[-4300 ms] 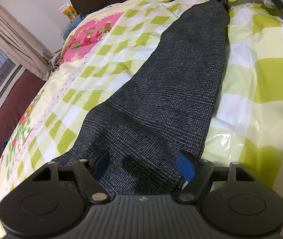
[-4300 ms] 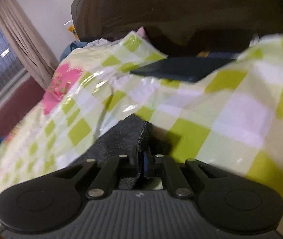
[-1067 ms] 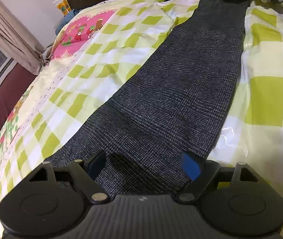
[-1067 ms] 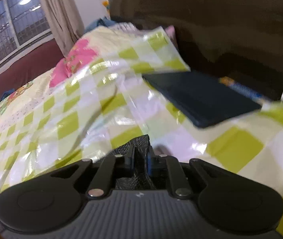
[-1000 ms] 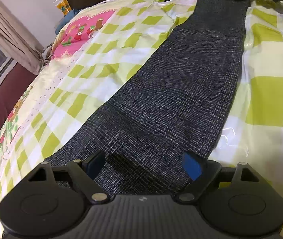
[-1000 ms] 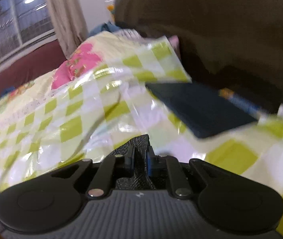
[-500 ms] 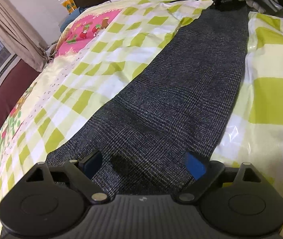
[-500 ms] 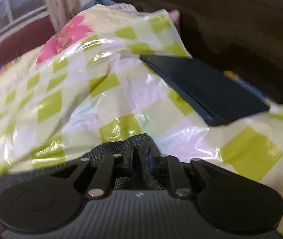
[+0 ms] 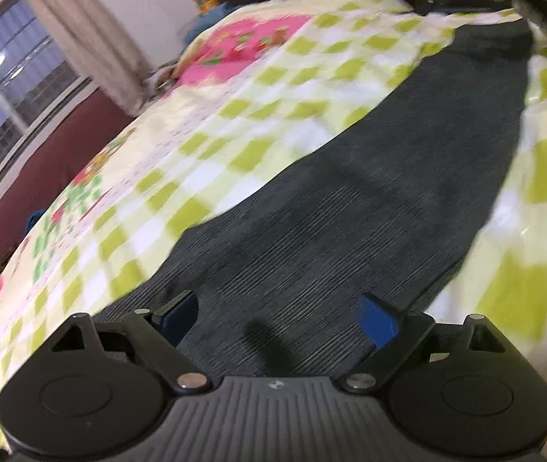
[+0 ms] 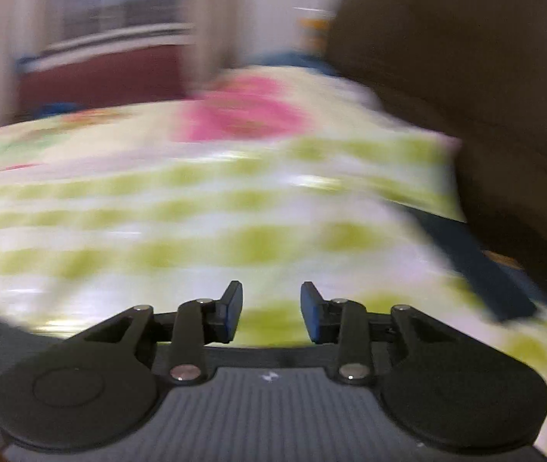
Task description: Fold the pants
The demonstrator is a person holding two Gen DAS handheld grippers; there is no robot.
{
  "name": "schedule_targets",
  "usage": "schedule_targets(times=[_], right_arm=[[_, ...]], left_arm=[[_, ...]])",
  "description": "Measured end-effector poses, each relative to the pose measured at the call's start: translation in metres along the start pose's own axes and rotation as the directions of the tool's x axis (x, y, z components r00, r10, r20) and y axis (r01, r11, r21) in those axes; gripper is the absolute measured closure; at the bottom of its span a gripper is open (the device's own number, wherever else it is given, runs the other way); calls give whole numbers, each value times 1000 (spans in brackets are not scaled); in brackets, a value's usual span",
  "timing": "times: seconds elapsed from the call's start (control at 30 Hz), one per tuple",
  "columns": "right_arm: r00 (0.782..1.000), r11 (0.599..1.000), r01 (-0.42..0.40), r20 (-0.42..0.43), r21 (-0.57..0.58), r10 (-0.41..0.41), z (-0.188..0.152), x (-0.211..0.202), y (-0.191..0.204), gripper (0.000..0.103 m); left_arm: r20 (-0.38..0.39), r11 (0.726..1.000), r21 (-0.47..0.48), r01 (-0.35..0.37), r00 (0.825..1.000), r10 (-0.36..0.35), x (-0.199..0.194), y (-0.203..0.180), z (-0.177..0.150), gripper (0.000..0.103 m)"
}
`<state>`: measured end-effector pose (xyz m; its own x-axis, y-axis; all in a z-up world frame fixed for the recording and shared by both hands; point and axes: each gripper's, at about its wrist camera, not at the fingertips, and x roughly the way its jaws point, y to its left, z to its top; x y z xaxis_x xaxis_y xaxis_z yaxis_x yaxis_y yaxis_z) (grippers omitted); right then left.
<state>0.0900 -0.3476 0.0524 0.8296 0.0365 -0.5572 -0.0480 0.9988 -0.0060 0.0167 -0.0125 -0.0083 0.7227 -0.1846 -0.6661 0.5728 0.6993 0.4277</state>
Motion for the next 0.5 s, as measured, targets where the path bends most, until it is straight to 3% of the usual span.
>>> schedule_targets(times=[0.07,0.1,0.17,0.23,0.33,0.4,0.5], right_arm=[[985,985,-169,-38,-36,167,6,14,47,67],[964,965,-260,-68,-39,257,9,25,72,66],[905,911,-413,-119,-12,409,17,48,114,63],[832,847,-531,-173,28,527,25,76,155,62],[746,785,-615,-271,70,609,30,121,197,59],[673,743,-660,-352,111,651,30,146,215,58],[633,723,-683,-413,98,654,32,157,226,56]], left_arm=[[-88,1000,-29,-6,996,3,13,14,-16,0],[-131,997,-68,21,991,-29,18,23,-23,0],[-151,979,-195,50,985,-81,15,45,-35,0],[-160,971,-236,39,984,-78,6,59,-47,0],[-133,958,-287,14,990,-55,-11,74,-61,0],[-76,947,-320,5,997,-31,-22,84,-66,0],[-30,935,-354,-19,1000,9,-27,98,-74,0]])
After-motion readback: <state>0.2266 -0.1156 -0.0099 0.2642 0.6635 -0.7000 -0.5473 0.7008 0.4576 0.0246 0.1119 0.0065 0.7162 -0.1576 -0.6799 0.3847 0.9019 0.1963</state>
